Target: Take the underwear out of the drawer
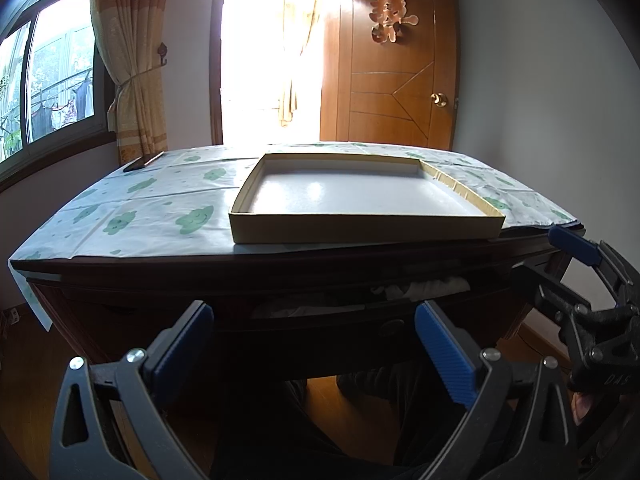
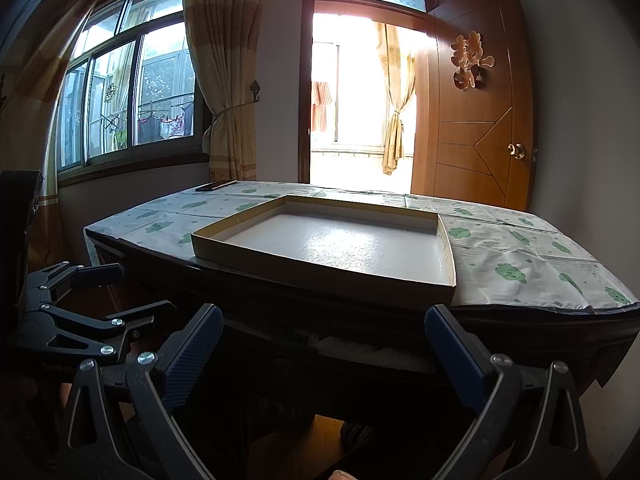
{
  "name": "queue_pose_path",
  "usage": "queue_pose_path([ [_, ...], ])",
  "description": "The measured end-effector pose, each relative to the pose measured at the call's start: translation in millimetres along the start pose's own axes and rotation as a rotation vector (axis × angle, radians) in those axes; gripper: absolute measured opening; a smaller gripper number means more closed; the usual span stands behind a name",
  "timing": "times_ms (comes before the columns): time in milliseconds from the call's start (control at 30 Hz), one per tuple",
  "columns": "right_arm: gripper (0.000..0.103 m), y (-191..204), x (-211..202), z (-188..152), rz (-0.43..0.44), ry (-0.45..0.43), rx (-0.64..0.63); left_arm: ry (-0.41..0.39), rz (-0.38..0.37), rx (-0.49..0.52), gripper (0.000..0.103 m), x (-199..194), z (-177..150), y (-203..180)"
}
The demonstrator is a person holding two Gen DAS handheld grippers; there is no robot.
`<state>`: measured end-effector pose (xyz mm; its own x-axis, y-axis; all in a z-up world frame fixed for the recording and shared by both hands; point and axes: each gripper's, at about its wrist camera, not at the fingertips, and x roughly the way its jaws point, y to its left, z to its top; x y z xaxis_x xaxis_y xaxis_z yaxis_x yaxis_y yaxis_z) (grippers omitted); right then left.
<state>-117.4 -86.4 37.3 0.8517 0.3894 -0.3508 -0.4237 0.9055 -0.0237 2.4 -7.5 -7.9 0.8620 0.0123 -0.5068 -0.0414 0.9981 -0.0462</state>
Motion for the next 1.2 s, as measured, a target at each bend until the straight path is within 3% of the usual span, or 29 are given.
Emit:
queue_pose_path([
  [1000, 0.102, 4.7, 3.2, -3.1, 0.015, -0.003, -0.024, 0.0, -0.001, -0.002, 0.103, 0.0, -0.7, 0.6],
  [1200, 0.102, 2.1, 4.9, -8.1, 0.025, -0.068, -0.058, 0.01, 0.003, -0.019, 0.103, 4.0, -5.7, 6.7],
])
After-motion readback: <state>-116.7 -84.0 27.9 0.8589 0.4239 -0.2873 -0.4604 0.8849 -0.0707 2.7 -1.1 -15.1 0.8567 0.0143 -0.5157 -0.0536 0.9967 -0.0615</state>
